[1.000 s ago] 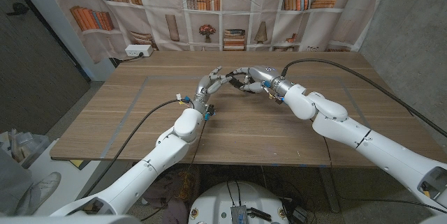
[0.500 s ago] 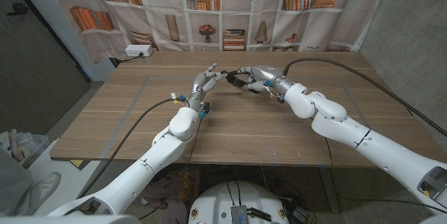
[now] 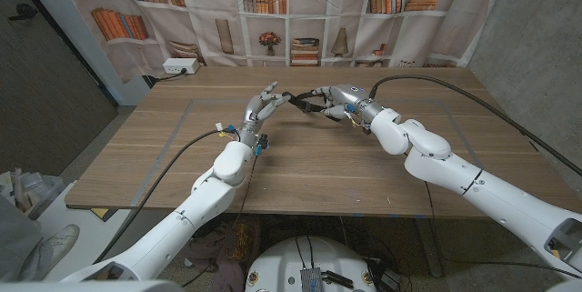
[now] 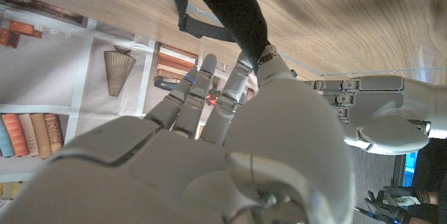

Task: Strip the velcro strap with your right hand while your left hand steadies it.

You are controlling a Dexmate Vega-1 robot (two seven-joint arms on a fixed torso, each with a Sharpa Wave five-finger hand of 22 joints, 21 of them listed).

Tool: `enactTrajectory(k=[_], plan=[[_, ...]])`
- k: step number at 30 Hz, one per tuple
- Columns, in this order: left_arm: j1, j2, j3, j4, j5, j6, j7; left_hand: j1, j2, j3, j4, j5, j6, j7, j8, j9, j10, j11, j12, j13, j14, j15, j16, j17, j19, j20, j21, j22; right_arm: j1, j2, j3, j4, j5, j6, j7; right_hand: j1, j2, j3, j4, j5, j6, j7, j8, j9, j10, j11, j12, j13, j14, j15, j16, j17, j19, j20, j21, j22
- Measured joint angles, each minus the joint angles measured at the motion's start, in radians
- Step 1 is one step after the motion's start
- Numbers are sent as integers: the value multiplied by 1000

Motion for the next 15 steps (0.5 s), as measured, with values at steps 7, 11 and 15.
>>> enactTrajectory(k=[7, 11, 15], plan=[[9, 5, -8, -3, -7, -9, -6, 0, 0, 0, 0, 1, 0, 0, 0, 0, 0, 0, 0, 0, 0, 0, 0, 0, 2, -2, 0, 0, 1, -2, -7, -3, -7, -20, 8, 0, 0, 0, 0, 0, 0, 0, 0, 0, 2, 2, 0, 0, 0, 0, 0, 0, 0, 0, 0, 0], [12, 7, -12, -4, -10, -18, -9, 0, 0, 0, 0, 1, 0, 0, 0, 0, 0, 0, 0, 0, 6, -6, 0, 0, 5, -5, 0, 0, 3, -2, -11, -6, -12, -28, 11, 4, -4, 0, 0, 0, 0, 0, 0, 0, 1, 1, 0, 0, 0, 0, 0, 0, 0, 0, 0, 0], [14, 8, -15, -2, -16, -30, -17, 0, 0, 0, 0, 1, 0, 0, 0, -1, 0, 0, 0, 0, 6, -6, 0, 0, 5, -5, 0, 0, 5, -2, -14, -9, -19, -39, 15, 4, -4, 0, 0, 0, 0, 0, 0, 0, -2, -2, 0, 4, 0, 0, 0, 0, 0, 0, 0, 0]])
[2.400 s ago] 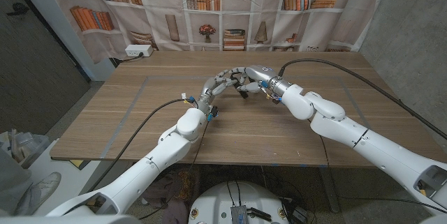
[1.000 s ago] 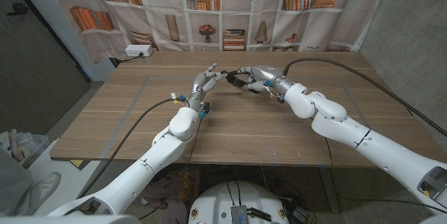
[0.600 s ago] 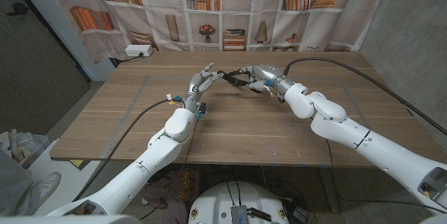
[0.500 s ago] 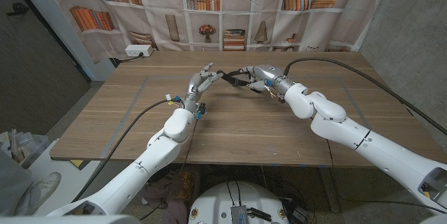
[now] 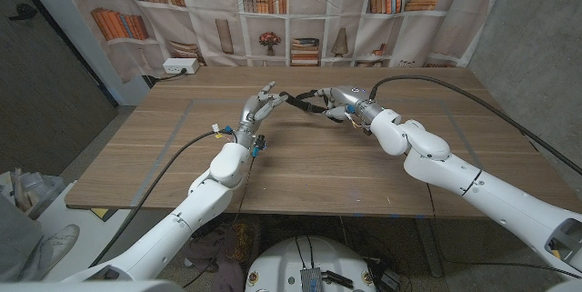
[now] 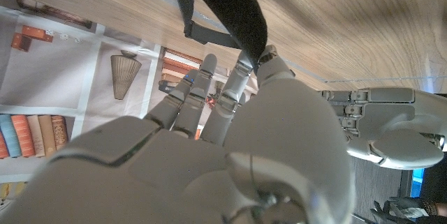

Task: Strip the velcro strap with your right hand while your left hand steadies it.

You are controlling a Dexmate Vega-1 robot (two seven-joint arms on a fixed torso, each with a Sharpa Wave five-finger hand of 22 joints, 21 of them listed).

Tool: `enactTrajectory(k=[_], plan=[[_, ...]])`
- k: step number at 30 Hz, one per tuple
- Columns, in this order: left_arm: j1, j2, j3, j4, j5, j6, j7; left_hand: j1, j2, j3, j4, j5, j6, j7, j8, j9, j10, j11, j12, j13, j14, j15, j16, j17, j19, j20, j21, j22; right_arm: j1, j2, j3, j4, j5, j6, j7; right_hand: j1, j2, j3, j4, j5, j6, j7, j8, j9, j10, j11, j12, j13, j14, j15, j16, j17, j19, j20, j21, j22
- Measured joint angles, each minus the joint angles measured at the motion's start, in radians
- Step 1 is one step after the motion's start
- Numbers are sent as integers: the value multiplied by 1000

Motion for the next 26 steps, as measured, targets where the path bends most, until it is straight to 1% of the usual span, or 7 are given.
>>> enactTrajectory(k=[10, 17, 19, 24, 26], plan=[[-4, 2, -4, 18, -5, -26, -22, 0, 0, -4, 4, 0, 0, 0, -2, -2, 0, 0, 0, 0, 0, 0, 0, 0, 0, 0, 0, 0, -9, -4, -3, -20, -17, -28, -2, 0, 0, 0, 0, 0, 0, 0, 0, 0, 0, 0, 0, 0, 0, 0, 0, 0, 0, 0, 0, 0], [-7, 2, -5, 18, 0, -27, -21, 0, 0, -4, 4, 0, 0, 0, -4, -3, 0, 0, 0, 0, 0, 0, 0, 0, 0, 0, 0, 0, -15, -13, 6, -26, -17, -29, -12, 0, 0, 0, 0, 0, 0, 0, 0, 0, 0, 0, 0, 0, 0, 0, 0, 0, 0, 0, 0, 0], [-9, -4, -5, 18, 1, -27, -21, 0, 0, -8, 1, 0, 0, 0, -4, -4, 0, 0, 0, 0, 0, 0, 0, 0, 0, 0, 0, 0, -17, -16, 8, -27, -15, -27, -14, 0, 0, 0, 0, 0, 0, 0, 0, 0, 0, 0, 0, 0, 0, 0, 0, 0, 0, 0, 0, 0], [-13, -10, -3, 24, 3, -32, -20, 0, 0, -9, 0, 0, 0, 0, -4, -4, 4, -4, 0, 0, 0, 0, 0, 0, -4, -4, 0, 0, -20, -20, 13, -29, -12, -23, -18, 0, 0, 0, 0, 0, 0, 0, 0, 0, 0, 0, 0, 0, 0, 0, 0, 0, 0, 0, 0, 0], [-16, -12, 0, 28, 5, -34, -20, 0, 0, -9, 0, 0, 0, 0, -3, -4, 4, -4, 0, 0, 0, 0, 0, 0, -4, -4, 0, 0, -21, -22, 15, -30, -11, -21, -19, 0, 0, -4, 4, 0, 0, 0, 0, 0, 0, 0, 0, 0, 0, 0, 0, 0, 0, 0, 0, 0]])
